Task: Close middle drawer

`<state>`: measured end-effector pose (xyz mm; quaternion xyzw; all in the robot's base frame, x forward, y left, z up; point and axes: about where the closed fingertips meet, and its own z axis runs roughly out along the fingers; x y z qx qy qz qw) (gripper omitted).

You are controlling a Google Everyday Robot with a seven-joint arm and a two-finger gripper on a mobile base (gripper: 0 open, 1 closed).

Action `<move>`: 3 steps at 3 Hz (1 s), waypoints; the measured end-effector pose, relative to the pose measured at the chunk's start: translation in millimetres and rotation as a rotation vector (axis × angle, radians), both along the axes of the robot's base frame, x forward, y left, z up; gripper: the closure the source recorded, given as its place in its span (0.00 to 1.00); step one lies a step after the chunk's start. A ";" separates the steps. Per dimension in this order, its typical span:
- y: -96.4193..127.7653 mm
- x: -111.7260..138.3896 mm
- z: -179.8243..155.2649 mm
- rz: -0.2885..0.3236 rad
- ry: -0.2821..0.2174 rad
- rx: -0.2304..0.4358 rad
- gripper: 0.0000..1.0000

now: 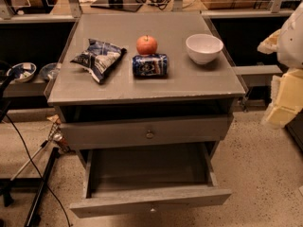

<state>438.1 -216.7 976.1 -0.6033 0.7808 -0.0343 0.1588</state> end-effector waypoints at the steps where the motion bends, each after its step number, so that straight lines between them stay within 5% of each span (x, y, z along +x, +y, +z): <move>1: 0.0 0.0 0.0 0.000 0.000 0.000 0.00; 2: 0.0 0.0 0.0 0.000 0.000 0.000 0.10; 3: 0.0 0.0 0.0 0.000 0.000 0.000 0.33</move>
Offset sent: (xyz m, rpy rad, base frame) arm 0.0000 0.0000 0.0000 0.0000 0.0000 0.0000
